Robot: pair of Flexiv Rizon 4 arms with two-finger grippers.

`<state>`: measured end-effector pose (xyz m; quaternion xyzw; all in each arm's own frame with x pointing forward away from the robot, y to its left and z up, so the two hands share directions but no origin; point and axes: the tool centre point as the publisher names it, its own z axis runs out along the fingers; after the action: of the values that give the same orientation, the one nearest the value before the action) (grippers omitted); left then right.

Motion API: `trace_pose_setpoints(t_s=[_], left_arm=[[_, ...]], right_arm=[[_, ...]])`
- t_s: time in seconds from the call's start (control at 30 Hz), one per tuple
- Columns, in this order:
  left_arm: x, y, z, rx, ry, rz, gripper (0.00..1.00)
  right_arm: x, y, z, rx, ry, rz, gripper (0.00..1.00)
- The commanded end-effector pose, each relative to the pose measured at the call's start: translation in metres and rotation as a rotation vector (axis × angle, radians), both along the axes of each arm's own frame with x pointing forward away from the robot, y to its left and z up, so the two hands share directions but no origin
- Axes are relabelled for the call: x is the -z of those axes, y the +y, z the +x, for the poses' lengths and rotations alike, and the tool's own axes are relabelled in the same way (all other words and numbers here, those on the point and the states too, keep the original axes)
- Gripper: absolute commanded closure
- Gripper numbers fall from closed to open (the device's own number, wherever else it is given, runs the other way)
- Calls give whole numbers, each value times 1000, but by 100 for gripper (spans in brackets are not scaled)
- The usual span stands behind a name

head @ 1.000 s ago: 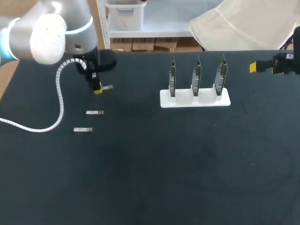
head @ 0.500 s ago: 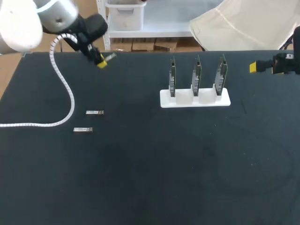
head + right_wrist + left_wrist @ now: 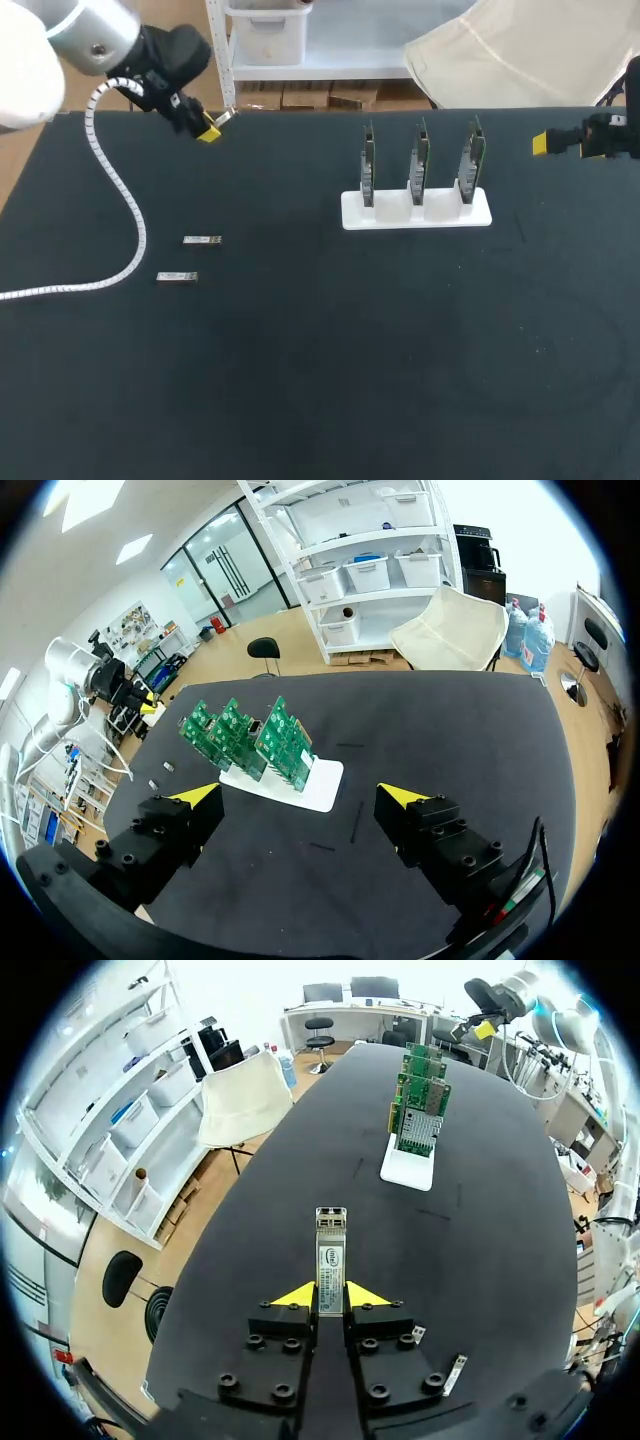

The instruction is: Pick up the optical module with the left hand, and insert it into the network port with the right hand.

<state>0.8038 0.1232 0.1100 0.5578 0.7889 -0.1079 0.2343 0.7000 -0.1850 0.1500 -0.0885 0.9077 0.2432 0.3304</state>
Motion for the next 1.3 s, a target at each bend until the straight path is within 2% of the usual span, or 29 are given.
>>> trace_pose_setpoints(t_s=[0.03,0.1,0.13,0.2,0.3,0.37,0.43,0.5,0.53,0.57,0.63,0.93,1.0,1.1,1.3], left_arm=[[1,2,0,3,-3,-5,100],[1,2,0,3,-3,-5,100],[-2,-1,-2,-11,-12,-39,100],[-7,-10,-1,-6,-33,-48,100],[-20,-27,6,1,-73,-118,100],[-33,-43,11,20,-103,-185,100],[-47,-58,15,78,-151,-204,100],[-63,-73,18,112,-188,-259,100],[-67,-77,19,122,-194,-271,100],[-74,-85,21,137,-203,-310,100],[-81,-94,24,144,-202,-388,100],[-97,-133,32,218,-183,-597,100],[-98,-139,33,225,-176,-612,100],[-101,-147,33,238,-168,-670,100],[-104,-147,32,252,-187,-652,100]], right_arm=[[0,0,0,0,0,0,0],[0,0,0,0,0,0,0],[0,0,0,0,0,0,0],[0,0,0,0,0,0,0],[0,0,0,0,0,0,0],[0,0,0,0,0,0,0],[0,0,0,0,0,0,0],[0,0,0,0,0,0,0],[0,0,0,0,0,0,0],[0,0,0,0,0,0,0],[0,0,0,0,0,0,0],[0,0,0,0,0,0,0],[0,0,0,0,0,0,0],[0,0,0,0,0,0,0],[0,0,0,0,0,0,0]])
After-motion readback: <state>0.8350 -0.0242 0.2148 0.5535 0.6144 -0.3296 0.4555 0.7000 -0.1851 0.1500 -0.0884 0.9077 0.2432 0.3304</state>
